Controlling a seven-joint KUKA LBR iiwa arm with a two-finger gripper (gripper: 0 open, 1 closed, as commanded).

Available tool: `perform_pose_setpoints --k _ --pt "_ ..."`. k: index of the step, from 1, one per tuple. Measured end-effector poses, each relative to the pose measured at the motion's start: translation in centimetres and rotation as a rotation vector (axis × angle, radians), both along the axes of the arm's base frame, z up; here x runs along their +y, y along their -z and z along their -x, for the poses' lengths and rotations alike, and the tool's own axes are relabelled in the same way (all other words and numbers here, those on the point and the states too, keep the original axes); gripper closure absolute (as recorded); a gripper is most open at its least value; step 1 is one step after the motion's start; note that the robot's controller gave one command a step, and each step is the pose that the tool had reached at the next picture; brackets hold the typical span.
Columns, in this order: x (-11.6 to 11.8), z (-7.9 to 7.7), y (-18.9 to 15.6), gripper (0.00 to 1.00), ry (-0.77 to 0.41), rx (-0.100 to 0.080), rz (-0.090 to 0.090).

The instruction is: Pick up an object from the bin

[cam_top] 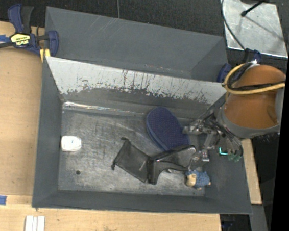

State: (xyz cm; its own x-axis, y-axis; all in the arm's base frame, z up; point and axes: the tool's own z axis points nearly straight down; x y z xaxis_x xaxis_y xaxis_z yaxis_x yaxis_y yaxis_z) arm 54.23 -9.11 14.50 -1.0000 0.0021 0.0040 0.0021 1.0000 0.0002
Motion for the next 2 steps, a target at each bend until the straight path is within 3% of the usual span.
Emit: perform_pose_setpoints --k 1,2 --pt "3.2 -3.4 2.5 0.0 0.073 -0.01 -0.001" --pt "7.9 -6.1 2.6 0.0 -0.121 -0.017 0.001"
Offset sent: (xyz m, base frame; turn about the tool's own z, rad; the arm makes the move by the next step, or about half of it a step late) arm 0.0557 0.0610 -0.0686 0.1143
